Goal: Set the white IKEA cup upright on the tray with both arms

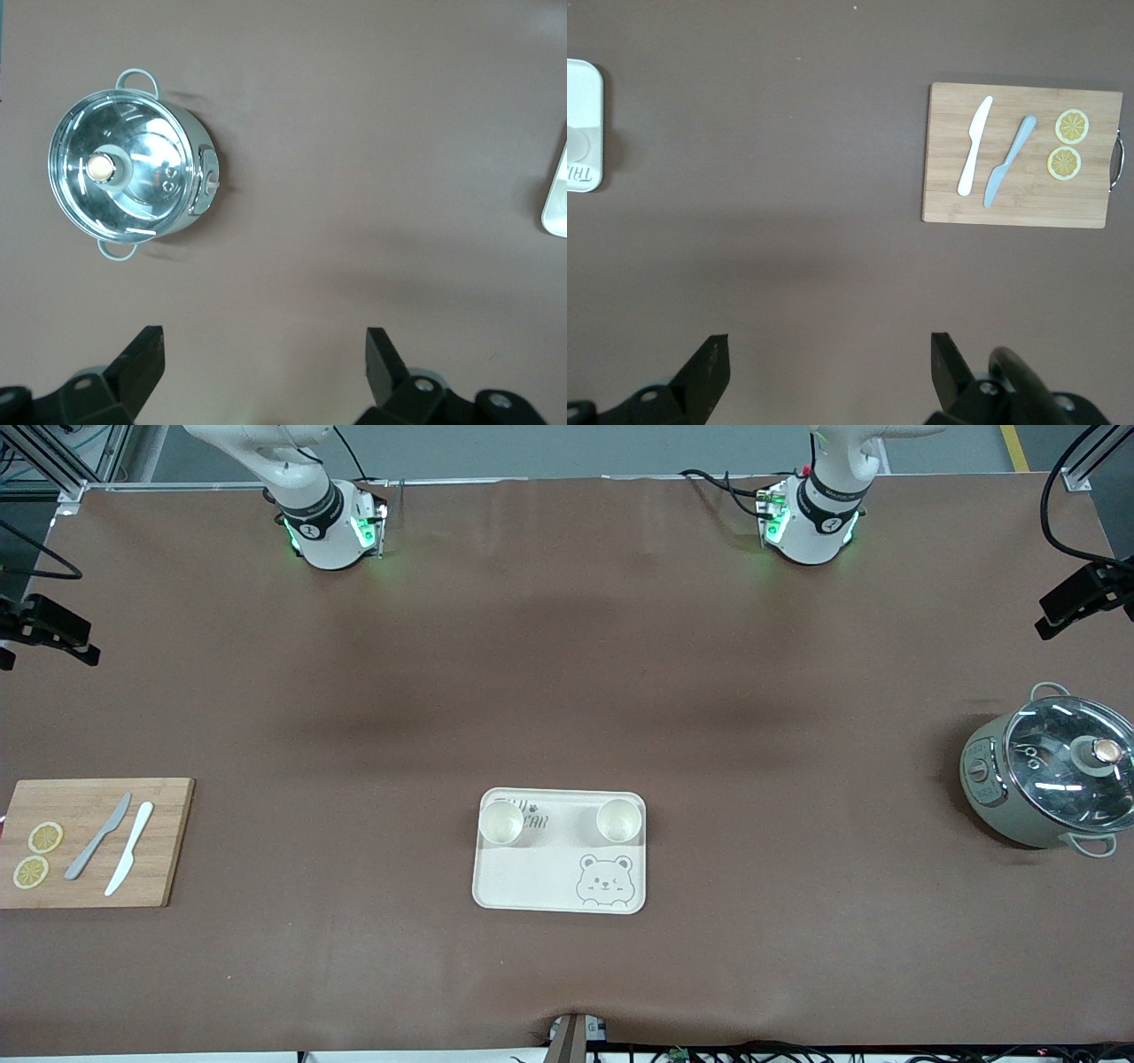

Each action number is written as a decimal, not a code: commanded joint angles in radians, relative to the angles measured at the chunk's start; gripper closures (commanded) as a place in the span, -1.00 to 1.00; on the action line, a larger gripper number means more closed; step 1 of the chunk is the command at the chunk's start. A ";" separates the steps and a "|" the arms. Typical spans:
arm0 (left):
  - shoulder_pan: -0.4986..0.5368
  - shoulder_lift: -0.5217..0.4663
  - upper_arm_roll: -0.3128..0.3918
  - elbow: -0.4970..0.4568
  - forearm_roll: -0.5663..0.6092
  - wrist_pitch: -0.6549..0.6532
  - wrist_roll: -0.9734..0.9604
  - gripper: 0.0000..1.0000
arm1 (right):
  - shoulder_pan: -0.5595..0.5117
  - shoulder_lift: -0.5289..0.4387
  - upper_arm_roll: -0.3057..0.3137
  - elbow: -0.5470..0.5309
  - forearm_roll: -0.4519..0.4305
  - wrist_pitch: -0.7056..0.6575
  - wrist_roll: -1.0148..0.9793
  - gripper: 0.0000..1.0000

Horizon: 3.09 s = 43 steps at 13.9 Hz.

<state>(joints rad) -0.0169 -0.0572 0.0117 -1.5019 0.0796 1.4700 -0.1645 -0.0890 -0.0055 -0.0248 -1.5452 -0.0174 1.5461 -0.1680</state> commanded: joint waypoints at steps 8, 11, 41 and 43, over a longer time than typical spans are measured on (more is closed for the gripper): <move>0.000 -0.021 -0.012 -0.109 -0.023 0.102 0.019 -1.00 | 0.008 -0.024 0.022 -0.012 0.013 -0.003 -0.008 -1.00; 0.001 -0.023 -0.041 -0.110 -0.035 0.092 0.017 -1.00 | 0.000 -0.024 0.019 -0.012 0.013 -0.001 -0.008 -1.00; 0.000 0.043 -0.061 -0.023 -0.064 0.020 0.017 -1.00 | -0.006 -0.019 0.014 -0.006 0.020 -0.003 -0.010 -1.00; 0.003 0.043 -0.058 -0.023 -0.064 0.020 0.016 -1.00 | -0.011 -0.019 0.014 -0.006 0.023 -0.003 -0.010 -1.00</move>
<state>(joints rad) -0.0218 -0.0192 -0.0472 -1.5456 0.0196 1.5019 -0.1605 -0.0872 -0.0106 -0.0126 -1.5449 -0.0096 1.5455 -0.1754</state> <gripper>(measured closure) 0.000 0.000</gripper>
